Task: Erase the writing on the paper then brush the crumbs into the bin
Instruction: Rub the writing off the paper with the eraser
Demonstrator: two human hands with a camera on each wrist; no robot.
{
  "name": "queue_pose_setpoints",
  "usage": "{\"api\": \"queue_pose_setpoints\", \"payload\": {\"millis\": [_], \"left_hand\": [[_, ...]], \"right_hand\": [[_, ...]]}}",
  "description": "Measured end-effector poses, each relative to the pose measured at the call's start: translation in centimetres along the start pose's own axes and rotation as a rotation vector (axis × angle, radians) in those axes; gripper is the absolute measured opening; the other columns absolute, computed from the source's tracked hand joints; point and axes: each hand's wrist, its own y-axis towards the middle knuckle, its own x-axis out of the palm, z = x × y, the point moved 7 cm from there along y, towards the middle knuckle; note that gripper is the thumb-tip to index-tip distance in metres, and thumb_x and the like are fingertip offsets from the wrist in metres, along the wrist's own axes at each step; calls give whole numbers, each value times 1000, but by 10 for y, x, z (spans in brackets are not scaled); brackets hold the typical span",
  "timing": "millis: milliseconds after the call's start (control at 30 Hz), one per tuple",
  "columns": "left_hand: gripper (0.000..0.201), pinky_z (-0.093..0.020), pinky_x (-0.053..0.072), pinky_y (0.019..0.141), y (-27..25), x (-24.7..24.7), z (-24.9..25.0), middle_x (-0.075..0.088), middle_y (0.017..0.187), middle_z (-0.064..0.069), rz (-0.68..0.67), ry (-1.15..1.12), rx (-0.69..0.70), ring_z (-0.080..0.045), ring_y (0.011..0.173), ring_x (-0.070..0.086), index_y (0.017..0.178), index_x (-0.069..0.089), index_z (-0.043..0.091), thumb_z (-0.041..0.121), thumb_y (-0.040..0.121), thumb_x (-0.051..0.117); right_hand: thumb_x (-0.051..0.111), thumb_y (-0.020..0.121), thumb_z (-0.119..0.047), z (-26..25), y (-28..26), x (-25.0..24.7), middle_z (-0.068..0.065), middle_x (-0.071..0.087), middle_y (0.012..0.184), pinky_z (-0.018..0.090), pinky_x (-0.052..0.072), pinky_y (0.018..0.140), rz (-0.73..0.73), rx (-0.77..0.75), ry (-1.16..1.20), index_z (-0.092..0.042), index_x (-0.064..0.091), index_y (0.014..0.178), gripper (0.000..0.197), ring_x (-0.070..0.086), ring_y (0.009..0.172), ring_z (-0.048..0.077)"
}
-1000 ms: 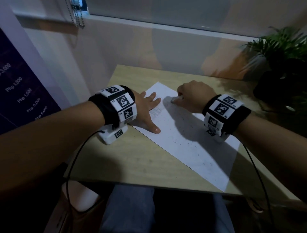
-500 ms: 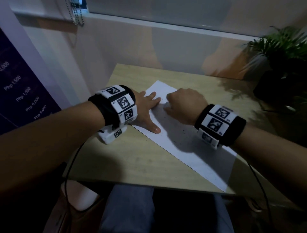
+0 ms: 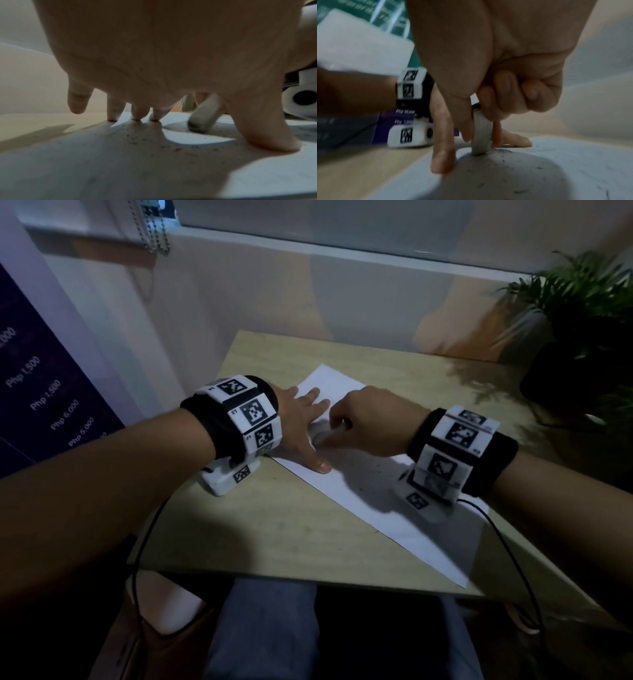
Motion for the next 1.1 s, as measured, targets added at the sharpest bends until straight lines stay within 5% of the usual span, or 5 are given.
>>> {"api": "queue_pose_setpoints", "payload": {"millis": [133,300,567,767,1100], "left_hand": [[133,-54,8,126,2,5,-3,-24,167,8,14,37,-18,-25,158,-5,159,-20,32,104,62,35],[129,-52,10,124,-3,-3,4,-18,170,3,14,24,-15,-28,158,-2,162,-14,32,96,68,47],[126,-49,7,125,-11,-4,-2,-22,168,11,-42,-22,5,-23,158,-6,159,-20,33,93,73,48],[126,-52,9,127,-8,0,-3,-26,166,12,-48,4,1,-20,157,-12,160,-19,29,94,74,45],[115,-59,2,124,-2,2,-6,-21,169,-3,14,31,-75,-29,157,-11,159,-19,35,94,77,37]], "right_hand": [[54,92,-61,32,9,-15,7,63,82,33,49,64,85,164,-117,-13,66,88,50,61,76,29],[47,99,-36,-3,-7,-4,-1,39,67,27,20,48,135,80,-187,-17,40,75,31,46,68,27],[54,91,-64,25,3,-5,4,62,79,33,45,62,73,88,-80,-17,65,89,48,60,78,28],[56,94,-49,26,3,0,6,64,92,35,41,64,75,67,-6,-17,56,103,34,59,86,30],[61,91,-54,21,0,0,-3,61,80,33,40,64,97,14,41,-20,60,87,34,58,77,23]]}}
